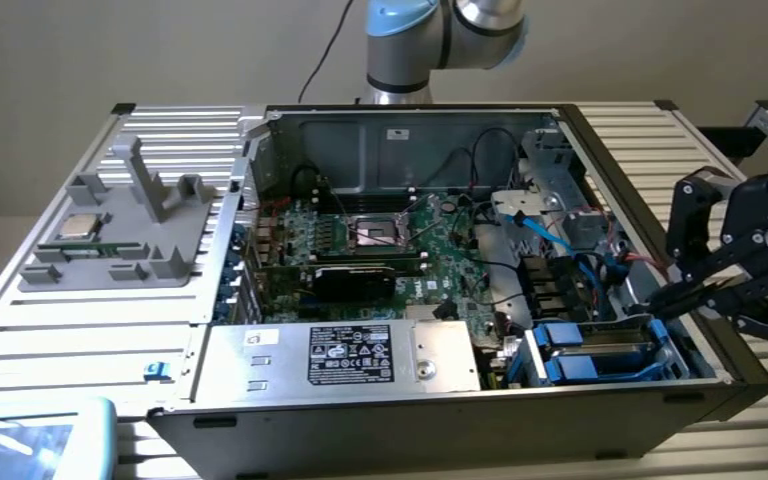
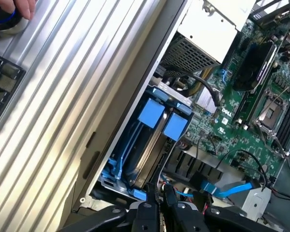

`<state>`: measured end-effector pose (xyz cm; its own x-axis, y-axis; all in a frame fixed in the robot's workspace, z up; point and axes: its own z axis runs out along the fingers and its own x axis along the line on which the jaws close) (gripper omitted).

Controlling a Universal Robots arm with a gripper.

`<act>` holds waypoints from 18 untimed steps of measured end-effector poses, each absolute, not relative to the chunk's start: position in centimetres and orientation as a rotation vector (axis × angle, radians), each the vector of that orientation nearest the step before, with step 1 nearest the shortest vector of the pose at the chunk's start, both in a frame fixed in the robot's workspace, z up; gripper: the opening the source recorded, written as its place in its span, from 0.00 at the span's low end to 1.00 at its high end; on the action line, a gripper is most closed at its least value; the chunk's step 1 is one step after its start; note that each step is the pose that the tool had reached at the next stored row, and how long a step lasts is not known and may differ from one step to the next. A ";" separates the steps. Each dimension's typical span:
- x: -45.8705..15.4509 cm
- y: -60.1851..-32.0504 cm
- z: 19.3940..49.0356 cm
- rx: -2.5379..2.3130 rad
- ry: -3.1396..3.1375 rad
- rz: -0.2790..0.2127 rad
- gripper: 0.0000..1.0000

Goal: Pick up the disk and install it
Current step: 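Insert the first disk wire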

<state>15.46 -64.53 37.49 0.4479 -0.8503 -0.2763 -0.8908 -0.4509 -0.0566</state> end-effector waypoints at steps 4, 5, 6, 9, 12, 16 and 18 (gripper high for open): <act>15.1 -64.3 38.1 -2.518 1.532 0.283 0.16; 15.0 -64.3 38.2 -2.522 1.534 0.275 0.16; 15.0 -64.2 38.3 -2.527 1.536 0.265 0.16; 14.7 -64.0 38.5 -2.542 1.544 0.229 0.16; 14.5 -63.7 38.5 -2.561 1.553 0.189 0.16; 14.2 -63.3 38.5 -2.593 1.573 0.139 0.16; 14.0 -63.1 38.5 -2.608 1.582 0.119 0.16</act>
<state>14.03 -63.14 38.54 0.4610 -0.8802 -0.1129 -0.8872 -0.4600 -0.0361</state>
